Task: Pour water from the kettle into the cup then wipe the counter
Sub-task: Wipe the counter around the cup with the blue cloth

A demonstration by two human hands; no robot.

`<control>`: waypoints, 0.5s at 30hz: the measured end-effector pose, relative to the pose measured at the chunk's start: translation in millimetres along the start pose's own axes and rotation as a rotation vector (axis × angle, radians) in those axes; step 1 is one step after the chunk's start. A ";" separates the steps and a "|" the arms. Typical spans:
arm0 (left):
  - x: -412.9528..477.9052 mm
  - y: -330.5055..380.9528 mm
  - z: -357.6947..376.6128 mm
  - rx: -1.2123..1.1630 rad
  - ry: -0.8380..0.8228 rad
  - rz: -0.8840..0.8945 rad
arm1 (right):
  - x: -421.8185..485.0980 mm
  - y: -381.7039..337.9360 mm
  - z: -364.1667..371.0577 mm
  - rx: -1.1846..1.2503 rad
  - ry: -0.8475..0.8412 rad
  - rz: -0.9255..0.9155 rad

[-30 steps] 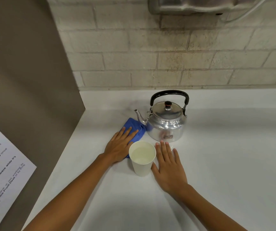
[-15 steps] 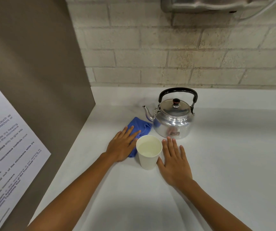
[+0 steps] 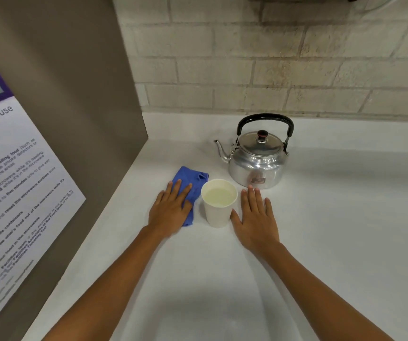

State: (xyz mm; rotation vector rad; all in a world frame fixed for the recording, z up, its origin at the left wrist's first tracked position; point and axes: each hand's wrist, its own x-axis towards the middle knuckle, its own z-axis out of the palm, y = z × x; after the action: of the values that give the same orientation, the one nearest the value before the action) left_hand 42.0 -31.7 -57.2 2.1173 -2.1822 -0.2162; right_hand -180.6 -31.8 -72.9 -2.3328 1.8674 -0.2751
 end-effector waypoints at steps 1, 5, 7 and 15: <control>-6.4 -6.1 -1.6 0.000 0.010 -0.035 | -0.3 0.1 -0.5 0.004 0.004 0.001; -56.1 -12.0 7.9 0.003 0.069 -0.132 | -0.7 -1.4 -0.8 0.009 -0.008 0.005; -77.2 4.9 18.5 0.020 0.095 -0.127 | -0.3 -2.6 -0.6 0.004 -0.017 0.010; -48.8 6.6 5.9 0.078 0.034 -0.144 | -1.3 -0.9 -2.4 0.013 -0.040 -0.005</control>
State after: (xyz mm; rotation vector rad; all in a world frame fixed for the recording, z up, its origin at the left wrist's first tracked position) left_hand 36.1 17.5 -60.3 2.3048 -2.0533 -0.1069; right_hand -180.7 -30.3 -70.4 -2.3181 1.8363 -0.2388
